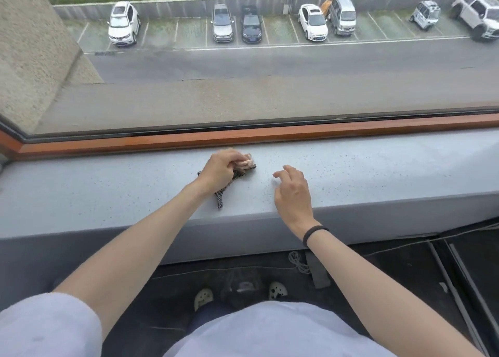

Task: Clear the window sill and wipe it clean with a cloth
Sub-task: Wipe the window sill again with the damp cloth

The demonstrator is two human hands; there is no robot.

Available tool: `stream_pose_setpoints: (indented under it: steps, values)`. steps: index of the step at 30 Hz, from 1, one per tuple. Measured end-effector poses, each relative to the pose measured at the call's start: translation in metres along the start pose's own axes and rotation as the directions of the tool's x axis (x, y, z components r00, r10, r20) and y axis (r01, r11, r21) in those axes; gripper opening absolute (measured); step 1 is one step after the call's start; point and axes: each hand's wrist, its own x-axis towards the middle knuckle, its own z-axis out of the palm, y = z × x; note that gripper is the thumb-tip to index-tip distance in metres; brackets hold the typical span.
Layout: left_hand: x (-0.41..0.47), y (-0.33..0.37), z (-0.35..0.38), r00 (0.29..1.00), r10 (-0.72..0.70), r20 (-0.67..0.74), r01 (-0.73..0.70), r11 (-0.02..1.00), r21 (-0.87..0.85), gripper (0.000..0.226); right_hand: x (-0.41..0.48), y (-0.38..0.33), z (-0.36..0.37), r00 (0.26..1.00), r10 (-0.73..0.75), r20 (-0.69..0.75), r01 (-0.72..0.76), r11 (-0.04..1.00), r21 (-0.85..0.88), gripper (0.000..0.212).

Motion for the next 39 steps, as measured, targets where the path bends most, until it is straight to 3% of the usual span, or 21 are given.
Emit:
stream_pose_setpoints:
  steps: [5, 9, 10, 12, 14, 17, 22, 24, 25, 26, 28, 30, 34, 39]
  values:
    - [-0.062, 0.03, 0.021, 0.959, 0.198, 0.204, -0.192, 0.98, -0.047, 0.048, -0.004, -0.005, -0.004, 0.997, 0.03, -0.066, -0.027, 0.999, 0.047, 0.035]
    - [-0.079, 0.038, 0.001, 0.825, 0.2, 0.528, -0.255, 0.966, 0.033, 0.05, -0.004, -0.013, -0.011, 0.997, 0.013, -0.08, -0.007, 0.997, 0.076, 0.034]
    - [-0.084, 0.037, -0.004, 0.835, 0.213, 0.508, -0.263, 0.964, 0.028, 0.049, -0.006, -0.016, -0.01, 0.997, 0.011, -0.078, -0.005, 0.996, 0.086, 0.034]
    - [-0.093, 0.03, -0.01, 0.938, 0.216, 0.27, -0.225, 0.974, 0.001, 0.044, -0.008, -0.023, -0.008, 0.998, 0.019, -0.064, -0.011, 0.993, 0.12, 0.034]
    - [-0.1, 0.024, -0.017, 0.992, 0.1, 0.076, -0.092, 0.991, -0.092, 0.036, -0.01, -0.032, -0.006, 0.999, 0.027, -0.047, -0.018, 0.984, 0.179, 0.036]
    - [-0.104, 0.023, -0.031, 0.985, -0.131, 0.114, 0.157, 0.952, -0.262, 0.024, -0.009, -0.042, -0.006, 1.0, 0.028, -0.013, -0.024, 0.971, 0.238, 0.037]
    - [-0.102, 0.015, -0.051, 0.913, -0.391, -0.113, 0.294, 0.824, -0.484, 0.024, -0.005, -0.062, -0.003, 0.998, 0.01, 0.057, -0.025, 0.964, 0.266, 0.036]
    - [-0.097, 0.015, -0.047, 0.875, -0.397, -0.276, 0.275, 0.878, -0.391, 0.029, -0.005, -0.07, 0.001, 0.997, -0.019, 0.077, -0.001, 0.969, 0.247, 0.036]
    - [-0.095, 0.016, -0.043, 0.887, -0.325, -0.329, 0.253, 0.936, -0.243, 0.031, -0.004, -0.075, 0.004, 0.996, -0.025, 0.081, 0.006, 0.973, 0.233, 0.035]
    - [-0.094, 0.018, -0.031, 0.917, -0.217, -0.336, 0.213, 0.976, -0.048, 0.031, -0.006, -0.076, 0.007, 0.996, -0.021, 0.081, 0.003, 0.977, 0.215, 0.034]
    - [-0.089, 0.014, -0.01, 0.977, -0.05, -0.209, 0.095, 0.972, 0.214, 0.03, -0.005, -0.083, 0.013, 0.998, -0.036, 0.058, 0.025, 0.982, 0.186, 0.031]
    - [-0.089, 0.002, -0.005, 0.993, -0.016, -0.121, 0.051, 0.955, 0.293, 0.029, -0.003, -0.091, 0.02, 0.997, -0.069, 0.036, 0.063, 0.987, 0.147, 0.026]
    - [-0.089, -0.04, -0.033, 0.994, 0.053, -0.091, -0.014, 0.924, 0.382, 0.043, -0.006, -0.111, 0.042, 0.997, -0.072, 0.034, 0.068, 0.993, 0.097, 0.03]
    - [-0.115, -0.106, -0.094, 0.964, -0.035, -0.264, 0.147, 0.898, 0.415, 0.049, -0.008, -0.155, 0.063, 0.988, -0.141, 0.061, 0.137, 0.988, 0.071, 0.037]
